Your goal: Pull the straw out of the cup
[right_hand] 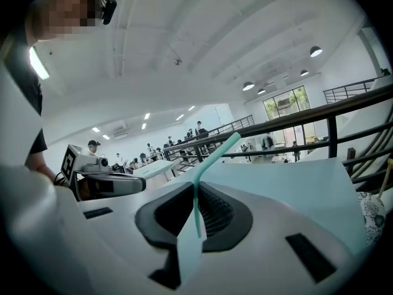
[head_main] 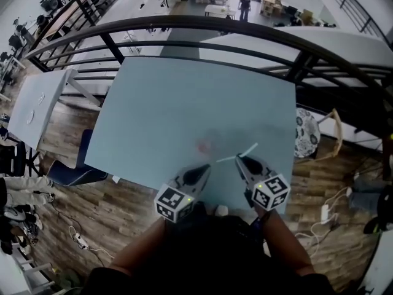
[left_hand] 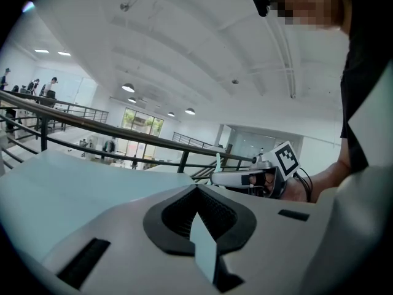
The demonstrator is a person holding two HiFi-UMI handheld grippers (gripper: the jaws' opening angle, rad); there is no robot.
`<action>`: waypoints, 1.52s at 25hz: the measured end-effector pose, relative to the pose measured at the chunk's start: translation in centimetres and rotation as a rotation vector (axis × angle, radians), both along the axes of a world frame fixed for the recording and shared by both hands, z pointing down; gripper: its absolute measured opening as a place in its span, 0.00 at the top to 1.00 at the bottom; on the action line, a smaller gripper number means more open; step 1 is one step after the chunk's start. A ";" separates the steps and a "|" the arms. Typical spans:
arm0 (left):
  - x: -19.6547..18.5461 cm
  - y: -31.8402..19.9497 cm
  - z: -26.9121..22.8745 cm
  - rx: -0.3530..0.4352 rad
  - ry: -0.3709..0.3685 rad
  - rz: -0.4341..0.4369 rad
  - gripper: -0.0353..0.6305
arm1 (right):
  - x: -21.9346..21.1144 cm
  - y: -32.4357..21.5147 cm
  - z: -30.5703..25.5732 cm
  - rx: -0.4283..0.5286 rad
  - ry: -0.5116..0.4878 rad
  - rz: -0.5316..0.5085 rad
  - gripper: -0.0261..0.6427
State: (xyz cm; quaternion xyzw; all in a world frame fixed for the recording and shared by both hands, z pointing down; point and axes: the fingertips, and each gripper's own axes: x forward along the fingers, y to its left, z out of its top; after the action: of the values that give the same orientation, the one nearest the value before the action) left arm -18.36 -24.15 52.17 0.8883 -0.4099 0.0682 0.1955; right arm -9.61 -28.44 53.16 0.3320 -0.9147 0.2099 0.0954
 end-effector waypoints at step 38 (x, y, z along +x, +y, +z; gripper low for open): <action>-6.5 16.8 -4.4 0.075 -0.073 -0.063 0.93 | -5.0 16.2 -5.1 0.045 -0.088 -0.094 0.91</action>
State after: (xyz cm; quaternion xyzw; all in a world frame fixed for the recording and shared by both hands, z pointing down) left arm -24.86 -7.33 47.74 0.8786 -0.4468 0.0791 0.1488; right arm -14.64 -12.24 48.10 0.2814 -0.9370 0.1989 0.0571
